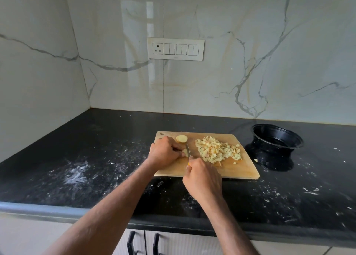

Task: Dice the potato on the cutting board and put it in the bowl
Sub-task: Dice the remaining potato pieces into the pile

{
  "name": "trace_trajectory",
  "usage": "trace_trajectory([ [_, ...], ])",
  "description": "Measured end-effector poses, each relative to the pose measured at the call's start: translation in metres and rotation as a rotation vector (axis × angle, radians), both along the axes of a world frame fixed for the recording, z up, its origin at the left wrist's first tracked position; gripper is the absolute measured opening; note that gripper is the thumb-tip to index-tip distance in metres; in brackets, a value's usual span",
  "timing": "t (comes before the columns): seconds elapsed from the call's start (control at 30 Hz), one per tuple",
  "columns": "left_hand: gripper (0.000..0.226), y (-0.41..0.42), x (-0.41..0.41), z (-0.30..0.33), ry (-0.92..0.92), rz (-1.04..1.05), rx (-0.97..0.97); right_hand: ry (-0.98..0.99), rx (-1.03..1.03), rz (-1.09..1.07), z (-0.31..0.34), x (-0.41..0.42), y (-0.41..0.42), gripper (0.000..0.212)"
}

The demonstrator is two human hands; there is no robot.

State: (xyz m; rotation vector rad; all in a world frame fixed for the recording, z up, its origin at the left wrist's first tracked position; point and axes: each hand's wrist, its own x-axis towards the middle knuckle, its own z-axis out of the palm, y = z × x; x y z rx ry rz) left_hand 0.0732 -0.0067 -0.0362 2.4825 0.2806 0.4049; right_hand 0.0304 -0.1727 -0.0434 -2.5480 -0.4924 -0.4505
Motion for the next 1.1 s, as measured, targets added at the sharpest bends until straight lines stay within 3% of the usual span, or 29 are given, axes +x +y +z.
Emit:
trace_trajectory([
  [0.33, 0.016, -0.004, -0.004, -0.003, -0.040, 0.041, -0.051, 0.043, -0.036, 0.085, 0.006, -0.033, -0.040, 0.020],
  [0.6, 0.008, -0.003, -0.008, -0.005, -0.061, 0.011, -0.014, -0.061, 0.031, 0.037, 0.021, -0.014, -0.027, 0.023],
  [0.9, 0.042, -0.002, 0.002, -0.010, -0.045, 0.099, 0.000, -0.033, -0.024, 0.038, -0.003, 0.001, 0.004, 0.024],
  [1.1, 0.016, -0.004, 0.005, -0.012, -0.039, 0.102, -0.044, -0.007, -0.056, 0.084, -0.004, -0.023, -0.006, 0.028],
])
